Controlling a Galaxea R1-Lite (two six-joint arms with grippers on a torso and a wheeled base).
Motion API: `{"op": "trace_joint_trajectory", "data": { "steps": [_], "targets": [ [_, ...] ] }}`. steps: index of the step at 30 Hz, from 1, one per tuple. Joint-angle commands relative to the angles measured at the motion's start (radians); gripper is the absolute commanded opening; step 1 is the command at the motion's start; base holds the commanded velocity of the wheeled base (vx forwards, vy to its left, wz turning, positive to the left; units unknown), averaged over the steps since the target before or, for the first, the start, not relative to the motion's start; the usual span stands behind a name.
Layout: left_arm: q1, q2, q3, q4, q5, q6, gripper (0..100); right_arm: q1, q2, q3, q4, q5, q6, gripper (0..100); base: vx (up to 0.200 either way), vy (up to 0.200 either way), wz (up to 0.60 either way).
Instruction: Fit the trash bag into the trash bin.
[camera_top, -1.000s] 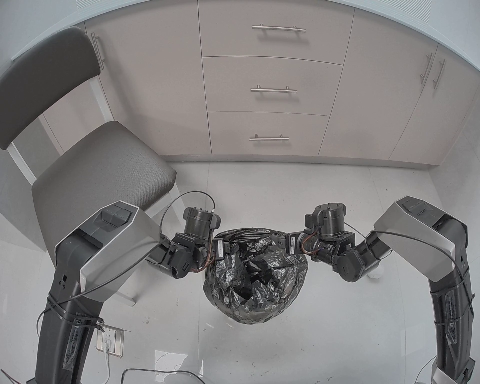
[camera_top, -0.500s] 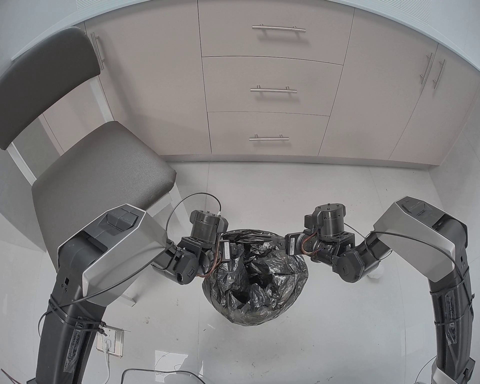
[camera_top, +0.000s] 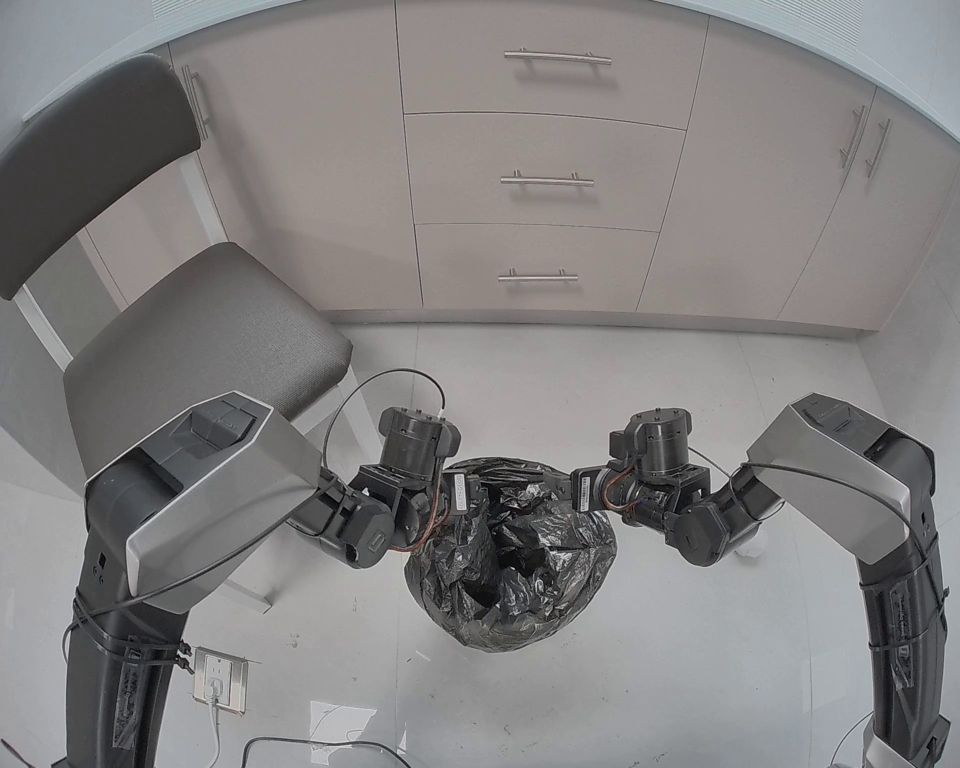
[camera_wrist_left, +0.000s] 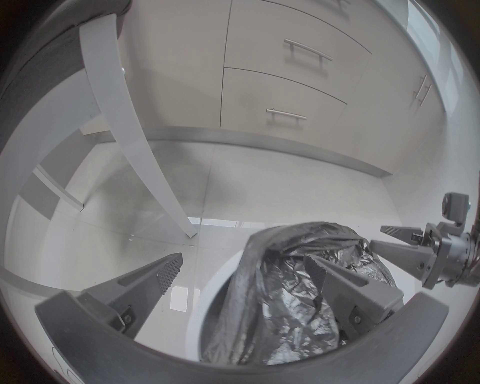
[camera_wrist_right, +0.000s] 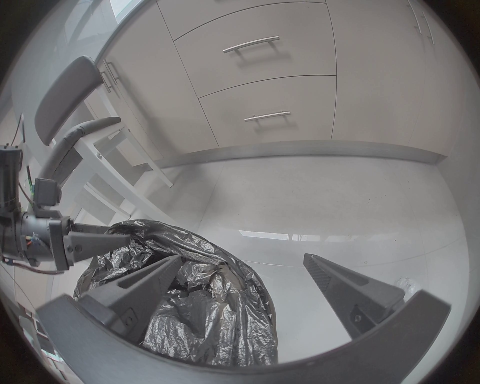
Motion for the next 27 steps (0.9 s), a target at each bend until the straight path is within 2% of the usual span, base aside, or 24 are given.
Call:
{"op": "trace_joint_trajectory", "data": {
  "steps": [1,16,27],
  "targets": [
    [0.019,0.005,-0.011,-0.017,0.002,0.009,100,0.000,0.003,0.000,0.000,0.000,0.000,100,0.000,0.000,0.00],
    [0.092,0.102,-0.110,-0.004,0.005,0.055,100,0.000,0.009,0.001,-0.014,-0.012,0.000,100,0.000,0.000,0.00],
    [0.099,0.105,-0.113,-0.006,0.005,0.058,100,0.002,0.012,0.008,-0.022,-0.012,-0.001,100,0.000,0.000,0.00]
  ]
}}
